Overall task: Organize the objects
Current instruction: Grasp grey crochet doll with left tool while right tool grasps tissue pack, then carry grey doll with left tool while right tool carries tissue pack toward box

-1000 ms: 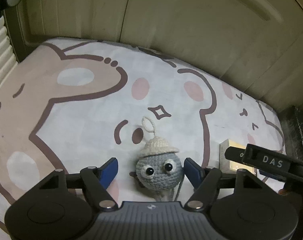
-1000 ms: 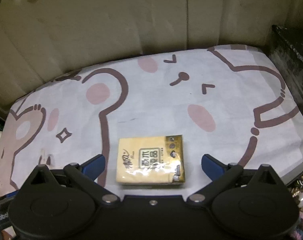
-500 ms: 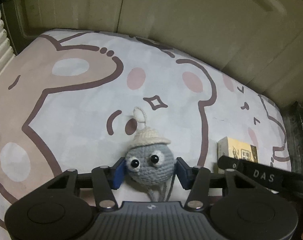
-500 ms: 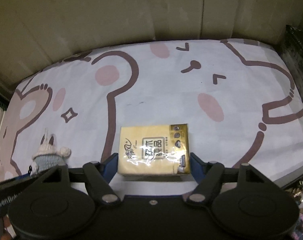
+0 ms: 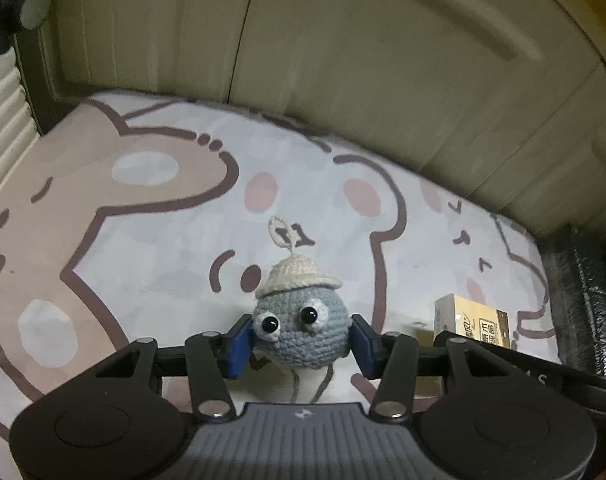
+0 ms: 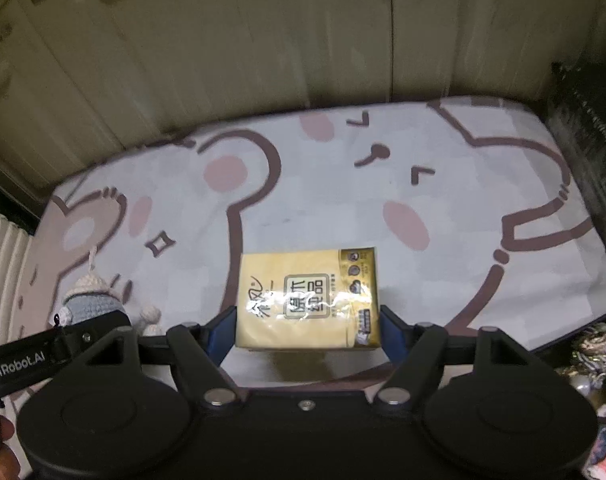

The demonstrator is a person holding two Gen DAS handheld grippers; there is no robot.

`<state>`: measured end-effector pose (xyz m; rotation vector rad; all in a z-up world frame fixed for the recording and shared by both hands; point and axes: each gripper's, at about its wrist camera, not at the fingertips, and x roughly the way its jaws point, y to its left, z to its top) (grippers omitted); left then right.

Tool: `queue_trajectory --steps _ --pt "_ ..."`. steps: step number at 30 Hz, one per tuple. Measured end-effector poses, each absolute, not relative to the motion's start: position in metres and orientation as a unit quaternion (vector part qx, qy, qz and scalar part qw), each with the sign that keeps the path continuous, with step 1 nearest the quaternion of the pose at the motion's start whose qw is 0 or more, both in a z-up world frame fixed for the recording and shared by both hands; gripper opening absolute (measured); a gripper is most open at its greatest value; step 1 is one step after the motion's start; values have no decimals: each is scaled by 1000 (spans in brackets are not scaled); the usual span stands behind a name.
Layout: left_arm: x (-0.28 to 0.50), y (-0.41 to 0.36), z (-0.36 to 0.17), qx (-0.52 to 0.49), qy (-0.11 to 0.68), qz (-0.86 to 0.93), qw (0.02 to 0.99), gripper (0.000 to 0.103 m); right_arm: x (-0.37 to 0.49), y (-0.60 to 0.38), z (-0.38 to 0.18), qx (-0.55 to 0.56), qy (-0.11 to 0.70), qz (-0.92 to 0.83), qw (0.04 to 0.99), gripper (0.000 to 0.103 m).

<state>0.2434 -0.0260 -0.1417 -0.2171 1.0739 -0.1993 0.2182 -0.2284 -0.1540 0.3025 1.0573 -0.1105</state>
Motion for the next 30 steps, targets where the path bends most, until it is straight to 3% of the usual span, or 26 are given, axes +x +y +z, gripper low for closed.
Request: queue_trajectory --steps 30 --pt "164 -26 -35 -68 426 -126 894 51 128 -238 -47 156 404 -40 900 74"
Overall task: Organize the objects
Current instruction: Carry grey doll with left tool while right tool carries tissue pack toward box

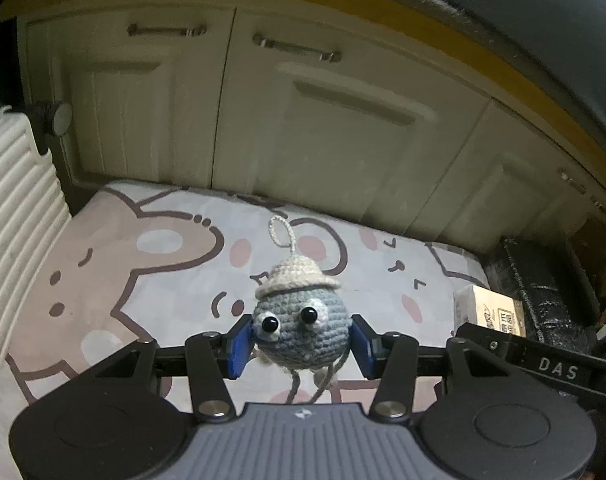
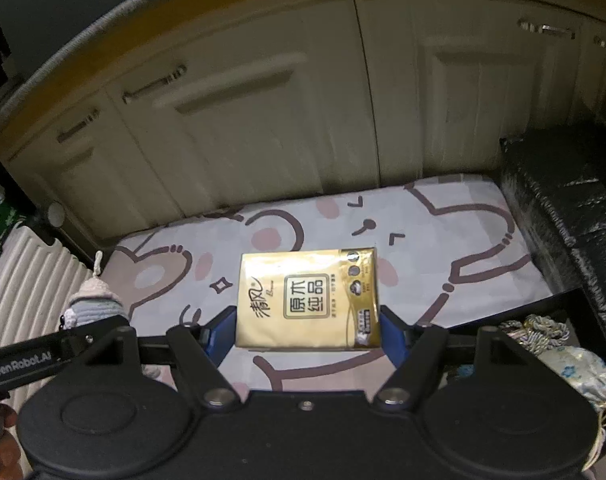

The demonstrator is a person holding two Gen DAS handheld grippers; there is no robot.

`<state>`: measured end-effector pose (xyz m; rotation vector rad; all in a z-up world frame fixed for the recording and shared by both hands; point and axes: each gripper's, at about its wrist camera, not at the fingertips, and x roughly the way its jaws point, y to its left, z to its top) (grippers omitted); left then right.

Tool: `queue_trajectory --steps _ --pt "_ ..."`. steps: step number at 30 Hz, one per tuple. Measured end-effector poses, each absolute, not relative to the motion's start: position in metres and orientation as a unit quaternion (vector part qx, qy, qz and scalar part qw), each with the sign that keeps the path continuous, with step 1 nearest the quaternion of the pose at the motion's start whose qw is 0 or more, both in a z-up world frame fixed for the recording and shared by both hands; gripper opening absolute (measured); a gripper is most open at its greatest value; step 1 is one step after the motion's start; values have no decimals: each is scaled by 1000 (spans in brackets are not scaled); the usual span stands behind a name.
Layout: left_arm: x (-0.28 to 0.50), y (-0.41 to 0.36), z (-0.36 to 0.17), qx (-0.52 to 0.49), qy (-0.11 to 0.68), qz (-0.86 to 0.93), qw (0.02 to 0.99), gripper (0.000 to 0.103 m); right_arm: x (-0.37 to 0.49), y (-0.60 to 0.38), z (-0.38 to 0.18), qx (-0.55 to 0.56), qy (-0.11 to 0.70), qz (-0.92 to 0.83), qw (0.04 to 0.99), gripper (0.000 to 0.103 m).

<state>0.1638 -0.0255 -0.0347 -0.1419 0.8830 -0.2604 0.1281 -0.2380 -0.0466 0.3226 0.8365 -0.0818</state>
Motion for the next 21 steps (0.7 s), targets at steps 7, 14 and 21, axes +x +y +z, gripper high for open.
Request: queue_trajectory --steps 7,14,21 --pt "153 -28 -24 -67 416 -138 896 51 106 -246 -28 163 381 -40 909 74" --pt "146 -34 -14 -69 407 -152 898 51 95 -255 -23 159 383 -48 909 74" --pt "137 -50 -1 -71 390 -184 899 51 76 -275 -13 152 370 -60 914 74"
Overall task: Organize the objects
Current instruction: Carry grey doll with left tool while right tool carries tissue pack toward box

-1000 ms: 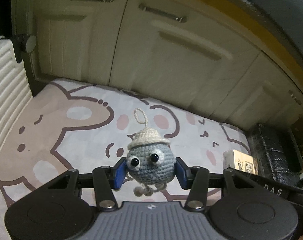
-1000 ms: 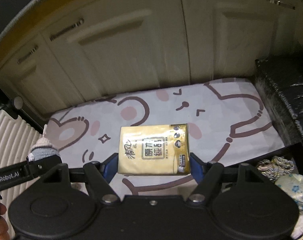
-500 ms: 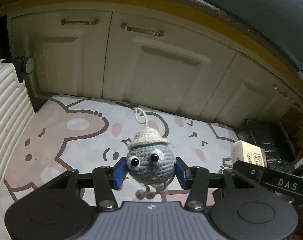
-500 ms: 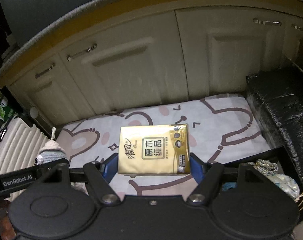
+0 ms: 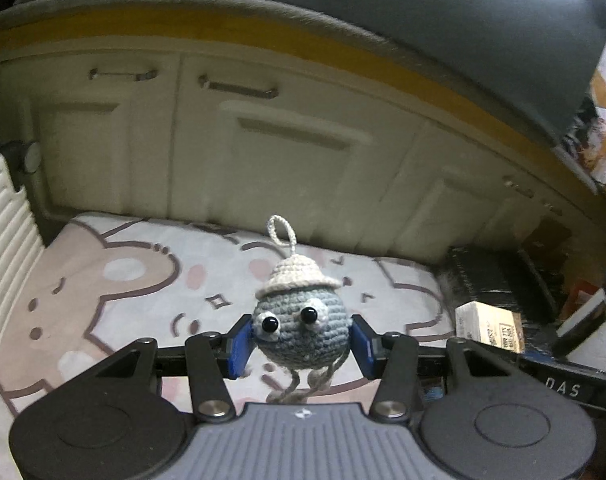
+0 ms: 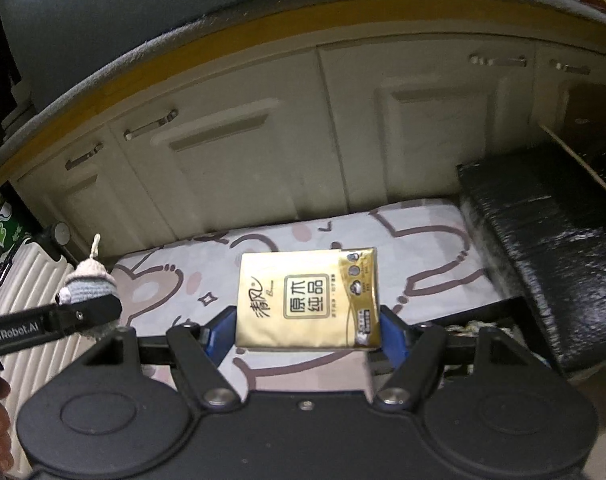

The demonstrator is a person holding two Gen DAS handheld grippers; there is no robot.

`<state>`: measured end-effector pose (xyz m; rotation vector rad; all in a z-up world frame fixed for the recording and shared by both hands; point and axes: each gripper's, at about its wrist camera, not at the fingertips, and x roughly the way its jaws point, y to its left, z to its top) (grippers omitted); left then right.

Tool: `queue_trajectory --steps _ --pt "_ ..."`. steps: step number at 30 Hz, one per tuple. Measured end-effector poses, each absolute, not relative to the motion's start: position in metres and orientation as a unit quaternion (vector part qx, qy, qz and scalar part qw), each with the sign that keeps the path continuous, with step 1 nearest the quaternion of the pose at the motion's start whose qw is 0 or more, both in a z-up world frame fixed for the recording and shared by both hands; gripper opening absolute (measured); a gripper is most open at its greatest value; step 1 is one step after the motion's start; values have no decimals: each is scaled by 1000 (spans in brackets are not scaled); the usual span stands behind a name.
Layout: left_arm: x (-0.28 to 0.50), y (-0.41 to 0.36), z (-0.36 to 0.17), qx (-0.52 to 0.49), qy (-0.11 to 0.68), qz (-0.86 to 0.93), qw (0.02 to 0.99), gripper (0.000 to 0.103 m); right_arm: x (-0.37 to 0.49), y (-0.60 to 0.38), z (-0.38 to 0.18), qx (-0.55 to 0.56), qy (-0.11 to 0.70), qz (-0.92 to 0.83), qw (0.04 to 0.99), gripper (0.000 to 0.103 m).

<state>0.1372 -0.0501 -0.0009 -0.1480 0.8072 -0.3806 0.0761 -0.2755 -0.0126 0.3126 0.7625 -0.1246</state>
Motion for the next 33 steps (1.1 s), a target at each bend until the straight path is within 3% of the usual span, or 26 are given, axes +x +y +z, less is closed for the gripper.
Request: queue_trajectory --steps 16,33 --pt "111 -127 13 -62 361 -307 878 51 34 -340 -8 168 364 -124 908 74" --pt "112 -202 -20 -25 346 -381 857 52 21 -384 -21 202 366 -149 896 74"
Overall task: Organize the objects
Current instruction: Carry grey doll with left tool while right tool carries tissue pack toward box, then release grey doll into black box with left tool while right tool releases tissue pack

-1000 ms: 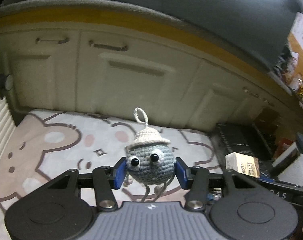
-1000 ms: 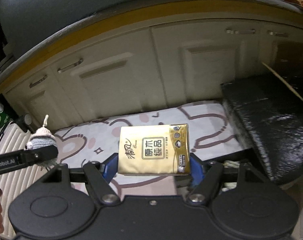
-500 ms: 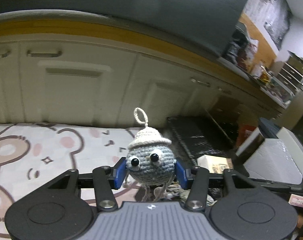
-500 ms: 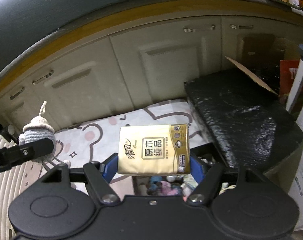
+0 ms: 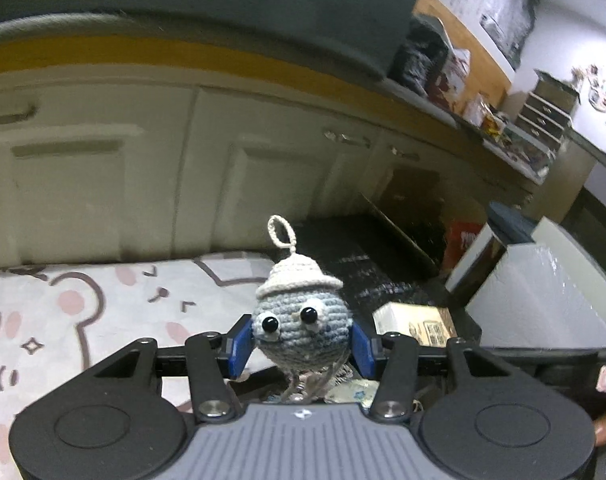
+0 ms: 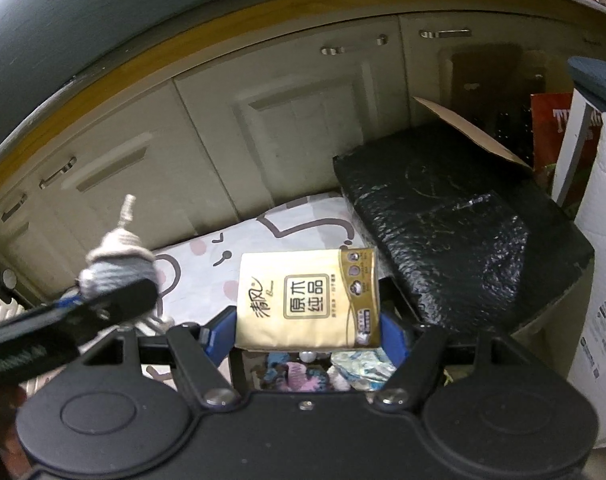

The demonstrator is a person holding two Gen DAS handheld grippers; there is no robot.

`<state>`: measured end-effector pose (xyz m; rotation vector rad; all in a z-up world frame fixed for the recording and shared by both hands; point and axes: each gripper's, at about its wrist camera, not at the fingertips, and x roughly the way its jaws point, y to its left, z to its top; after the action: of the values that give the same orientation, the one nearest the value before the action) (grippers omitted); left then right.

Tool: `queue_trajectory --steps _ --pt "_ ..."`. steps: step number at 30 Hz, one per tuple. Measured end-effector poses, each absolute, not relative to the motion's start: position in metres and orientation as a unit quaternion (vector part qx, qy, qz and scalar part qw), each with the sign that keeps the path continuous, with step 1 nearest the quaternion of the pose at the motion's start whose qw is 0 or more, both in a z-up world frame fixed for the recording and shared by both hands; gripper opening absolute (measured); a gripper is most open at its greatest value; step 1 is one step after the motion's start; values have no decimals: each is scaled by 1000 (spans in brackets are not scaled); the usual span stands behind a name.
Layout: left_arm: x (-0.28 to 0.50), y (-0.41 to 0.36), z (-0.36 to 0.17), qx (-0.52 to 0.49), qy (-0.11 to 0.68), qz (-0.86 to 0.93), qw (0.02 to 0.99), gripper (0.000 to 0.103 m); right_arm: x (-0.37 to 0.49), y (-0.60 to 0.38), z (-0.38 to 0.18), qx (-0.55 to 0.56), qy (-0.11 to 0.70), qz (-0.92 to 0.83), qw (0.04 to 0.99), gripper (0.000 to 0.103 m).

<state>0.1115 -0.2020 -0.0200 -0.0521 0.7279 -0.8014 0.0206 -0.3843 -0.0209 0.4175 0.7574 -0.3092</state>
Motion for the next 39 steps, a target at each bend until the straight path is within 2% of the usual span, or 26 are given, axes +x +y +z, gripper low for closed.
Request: queue_trajectory --steps 26,27,30,31,39 --pt "151 -245 -112 38 451 -371 811 53 30 -410 -59 211 413 -171 869 74" --pt "151 -244 -113 41 453 -371 810 56 31 -410 -60 212 416 -170 868 74" --pt "152 -241 -111 39 454 -366 811 76 32 -409 -63 216 422 -165 865 74" --pt "152 -239 -110 34 455 -364 812 80 32 -408 -64 215 425 -163 864 74" --pt "158 -228 -110 25 471 -318 822 78 34 -399 -71 200 463 -135 853 74"
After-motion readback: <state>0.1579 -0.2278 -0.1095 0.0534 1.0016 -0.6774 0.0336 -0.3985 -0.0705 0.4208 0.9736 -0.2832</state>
